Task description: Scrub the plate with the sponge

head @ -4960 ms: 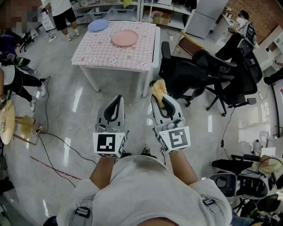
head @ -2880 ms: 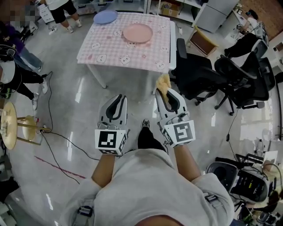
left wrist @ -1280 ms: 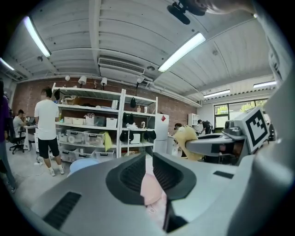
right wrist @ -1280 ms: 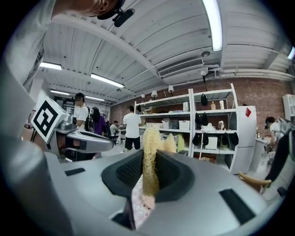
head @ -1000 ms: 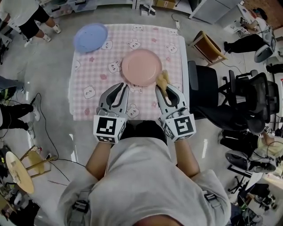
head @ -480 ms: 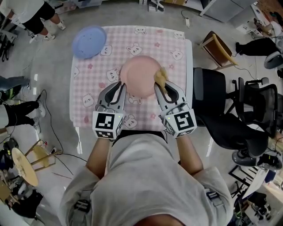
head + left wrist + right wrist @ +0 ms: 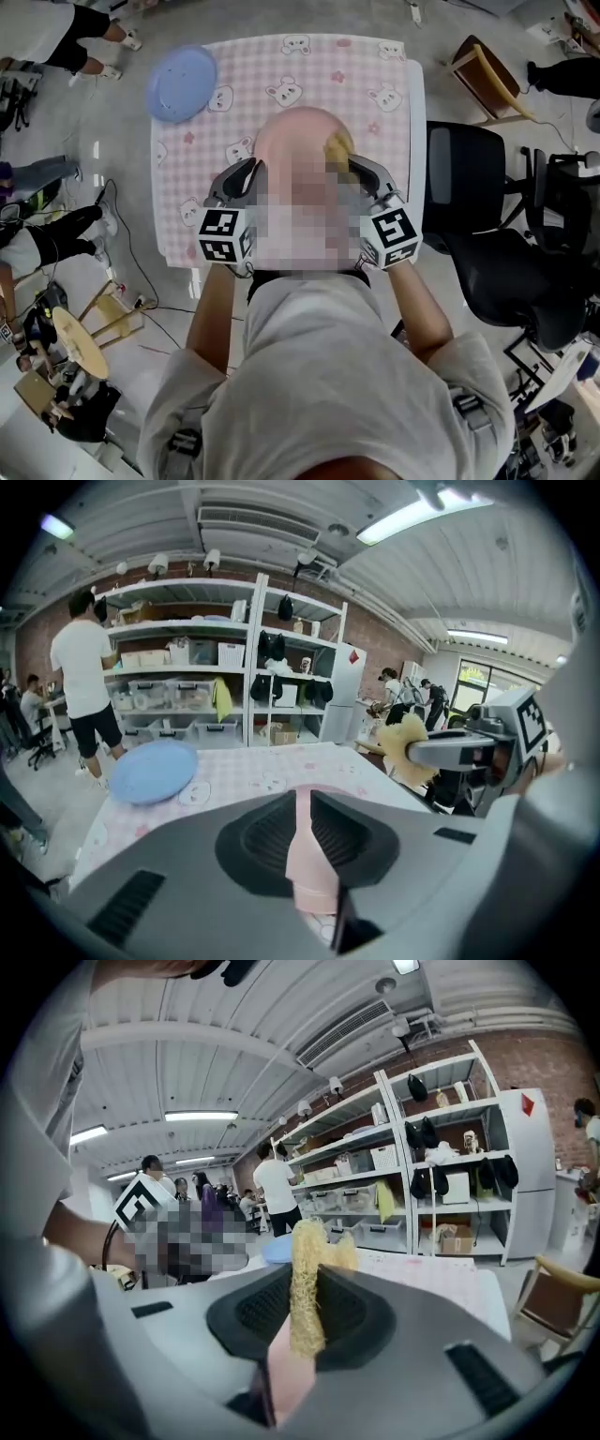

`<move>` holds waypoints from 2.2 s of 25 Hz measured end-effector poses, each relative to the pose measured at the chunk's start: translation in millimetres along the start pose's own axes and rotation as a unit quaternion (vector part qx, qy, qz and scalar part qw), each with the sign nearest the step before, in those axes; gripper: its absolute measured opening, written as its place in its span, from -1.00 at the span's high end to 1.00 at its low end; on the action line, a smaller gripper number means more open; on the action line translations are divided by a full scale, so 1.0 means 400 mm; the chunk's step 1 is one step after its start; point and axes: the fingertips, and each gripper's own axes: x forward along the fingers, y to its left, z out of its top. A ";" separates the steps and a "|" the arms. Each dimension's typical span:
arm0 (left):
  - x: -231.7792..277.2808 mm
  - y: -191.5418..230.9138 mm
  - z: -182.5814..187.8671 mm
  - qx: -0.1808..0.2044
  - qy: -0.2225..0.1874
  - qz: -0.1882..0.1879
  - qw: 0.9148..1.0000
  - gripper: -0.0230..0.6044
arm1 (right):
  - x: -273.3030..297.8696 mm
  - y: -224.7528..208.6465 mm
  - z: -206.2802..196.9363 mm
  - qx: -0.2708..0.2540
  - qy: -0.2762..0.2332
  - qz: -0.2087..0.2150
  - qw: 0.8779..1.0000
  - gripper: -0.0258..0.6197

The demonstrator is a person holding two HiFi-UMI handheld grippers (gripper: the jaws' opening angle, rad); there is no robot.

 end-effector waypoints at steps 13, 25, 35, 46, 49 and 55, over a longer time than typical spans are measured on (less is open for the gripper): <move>0.195 0.121 -0.187 -0.063 0.128 -0.029 0.989 0.73 | 0.120 -0.054 -0.136 0.028 0.067 -0.023 0.997 0.71; 0.266 0.161 -0.260 -0.081 0.184 -0.056 0.978 0.68 | 0.147 -0.045 -0.200 0.053 0.101 -0.043 0.993 0.71; 0.297 0.153 -0.289 -0.118 0.198 -0.072 0.971 0.74 | 0.141 -0.033 -0.225 0.052 0.117 -0.042 0.991 0.71; 0.276 0.146 -0.249 -0.142 0.166 -0.055 0.974 0.81 | 0.138 -0.041 -0.213 0.042 0.116 -0.036 0.992 0.71; 0.263 0.140 -0.234 -0.131 0.159 -0.048 0.977 0.83 | 0.140 -0.045 -0.206 0.040 0.113 -0.036 0.992 0.71; 0.238 0.125 -0.197 -0.114 0.145 -0.037 0.982 0.82 | 0.145 -0.067 -0.184 0.033 0.109 -0.035 0.993 0.71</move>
